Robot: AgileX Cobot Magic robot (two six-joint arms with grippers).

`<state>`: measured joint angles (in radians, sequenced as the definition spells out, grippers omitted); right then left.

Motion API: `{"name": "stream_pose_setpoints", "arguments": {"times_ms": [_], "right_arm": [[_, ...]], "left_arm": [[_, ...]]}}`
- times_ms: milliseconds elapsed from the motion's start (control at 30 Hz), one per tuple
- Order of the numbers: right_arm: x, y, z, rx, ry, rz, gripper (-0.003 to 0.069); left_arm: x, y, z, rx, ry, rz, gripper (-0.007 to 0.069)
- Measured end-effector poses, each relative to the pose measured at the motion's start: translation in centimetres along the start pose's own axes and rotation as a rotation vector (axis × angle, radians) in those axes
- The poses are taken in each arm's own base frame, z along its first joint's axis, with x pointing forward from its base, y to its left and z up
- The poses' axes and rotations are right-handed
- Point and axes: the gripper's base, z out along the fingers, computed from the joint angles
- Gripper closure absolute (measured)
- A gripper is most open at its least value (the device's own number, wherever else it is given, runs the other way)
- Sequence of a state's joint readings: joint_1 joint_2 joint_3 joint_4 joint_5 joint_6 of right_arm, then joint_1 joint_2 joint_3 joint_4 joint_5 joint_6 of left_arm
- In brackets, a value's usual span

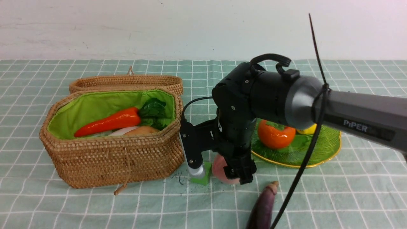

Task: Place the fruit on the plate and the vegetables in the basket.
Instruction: Grab a peach with your right arm and put it on the plate on the right

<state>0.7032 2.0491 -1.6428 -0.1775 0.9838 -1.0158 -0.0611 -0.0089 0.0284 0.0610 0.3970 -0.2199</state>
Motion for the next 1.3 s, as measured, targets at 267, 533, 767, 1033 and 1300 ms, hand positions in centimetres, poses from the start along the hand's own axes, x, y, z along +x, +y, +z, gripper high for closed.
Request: {"name": "stream_pose_setpoints", "arguments": {"times_ms": [267,533,767,1033,1300], "right_arm": [[0.2,-0.3,0.4,-0.002,0.014,0.023,0.0046],[0.4,-0.2,0.4,-0.014,0.036,0.028,0.0071],[0.6,-0.2,-0.2,-0.040,0.008,0.074,0.0072],[0.8,0.5,-3.3,-0.087,-0.080,0.149,0.0076],[5.6,-2.2,-7.3,0.010,-0.133,0.375,0.0076]], "left_arm": [[0.0,0.0,0.0,0.000,0.000,0.000,0.0386],[0.0,0.0,0.0,0.000,0.000,0.000,0.0386],[0.0,0.0,0.0,0.000,0.000,0.000,0.0386],[0.0,0.0,0.0,0.000,0.000,0.000,0.0386],[0.0,0.0,0.0,0.000,0.000,0.000,0.0386]]}}
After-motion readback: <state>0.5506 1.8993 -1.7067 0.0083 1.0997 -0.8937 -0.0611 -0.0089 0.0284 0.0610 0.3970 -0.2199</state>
